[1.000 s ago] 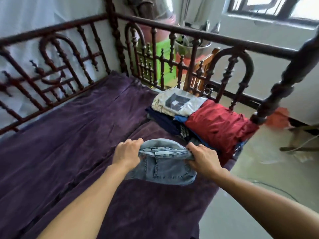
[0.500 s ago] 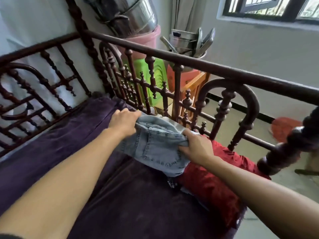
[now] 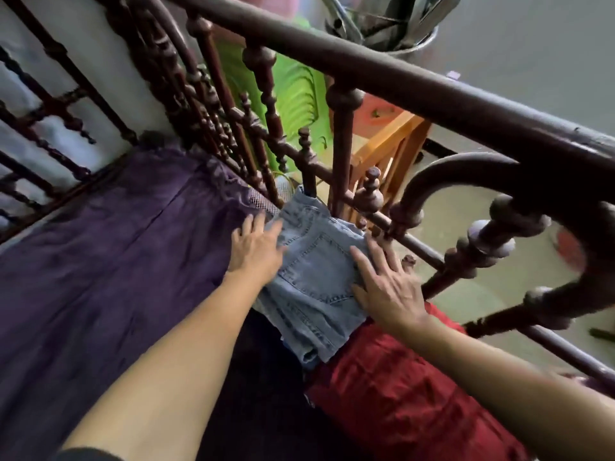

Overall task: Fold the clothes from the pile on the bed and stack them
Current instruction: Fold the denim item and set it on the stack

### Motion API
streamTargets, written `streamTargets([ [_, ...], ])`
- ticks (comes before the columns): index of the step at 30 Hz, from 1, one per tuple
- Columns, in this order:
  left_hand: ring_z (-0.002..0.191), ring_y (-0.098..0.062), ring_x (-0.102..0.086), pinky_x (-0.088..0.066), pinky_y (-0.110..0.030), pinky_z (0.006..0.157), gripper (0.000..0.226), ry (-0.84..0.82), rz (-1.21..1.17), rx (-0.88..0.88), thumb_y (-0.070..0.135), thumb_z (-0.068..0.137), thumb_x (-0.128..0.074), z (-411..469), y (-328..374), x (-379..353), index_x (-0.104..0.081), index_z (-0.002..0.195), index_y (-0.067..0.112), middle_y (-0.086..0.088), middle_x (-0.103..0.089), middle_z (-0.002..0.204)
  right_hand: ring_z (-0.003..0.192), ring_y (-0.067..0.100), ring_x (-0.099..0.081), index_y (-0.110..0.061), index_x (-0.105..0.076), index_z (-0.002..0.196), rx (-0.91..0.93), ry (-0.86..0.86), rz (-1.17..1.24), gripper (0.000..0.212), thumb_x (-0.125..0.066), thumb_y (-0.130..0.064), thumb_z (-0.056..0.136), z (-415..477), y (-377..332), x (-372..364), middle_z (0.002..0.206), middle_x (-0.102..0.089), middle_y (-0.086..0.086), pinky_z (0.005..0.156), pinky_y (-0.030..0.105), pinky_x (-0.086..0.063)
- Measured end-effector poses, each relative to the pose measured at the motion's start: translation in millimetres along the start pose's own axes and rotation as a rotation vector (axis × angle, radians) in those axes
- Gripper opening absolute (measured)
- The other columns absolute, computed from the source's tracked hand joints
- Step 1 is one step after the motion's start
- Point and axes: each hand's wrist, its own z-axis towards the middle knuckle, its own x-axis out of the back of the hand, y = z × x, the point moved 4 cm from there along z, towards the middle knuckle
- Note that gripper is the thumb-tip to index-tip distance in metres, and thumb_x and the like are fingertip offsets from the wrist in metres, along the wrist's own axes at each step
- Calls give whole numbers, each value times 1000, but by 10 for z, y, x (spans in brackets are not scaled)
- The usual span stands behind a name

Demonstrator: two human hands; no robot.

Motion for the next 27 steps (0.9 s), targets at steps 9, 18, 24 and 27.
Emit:
streamTargets([
  [9, 146, -29, 11, -12, -56, 113, 72, -353, -162, 102, 73, 87, -24, -168, -256, -1034, 2, 147, 45, 1, 7, 160, 148, 30, 0, -24, -40, 145, 197, -93, -72, 75, -24, -71, 89, 267, -68, -817, 160, -14, 10, 116, 52, -15],
  [18, 142, -28, -18, -22, -47, 109, 54, -315, -103, 124, 51, 95, -38, -625, -276, -803, -32, 143, 28, -7, -21, 154, 147, 28, 4, -30, -11, 152, 105, -420, -109, 80, -16, -75, 87, 246, -52, -926, 162, 2, 6, 115, 47, -13],
  [24, 117, -29, -48, -40, -41, 93, 38, -308, -156, 210, 40, 94, -45, -1759, -590, -412, -51, 128, 22, -7, -49, 126, 134, 31, -31, -16, -58, 121, 177, -316, -153, 39, -40, -40, 96, -167, -610, -327, 141, -42, 11, 105, 45, -28],
  [27, 118, -29, -51, -41, -39, 94, 40, -281, -197, 308, 39, 94, -46, -2435, -899, -282, -51, 130, 22, -6, -51, 129, 124, 28, -42, -18, -60, 116, 226, -263, -100, 37, -41, -42, 94, -571, -1079, -43, 129, -51, 6, 98, 42, -36],
])
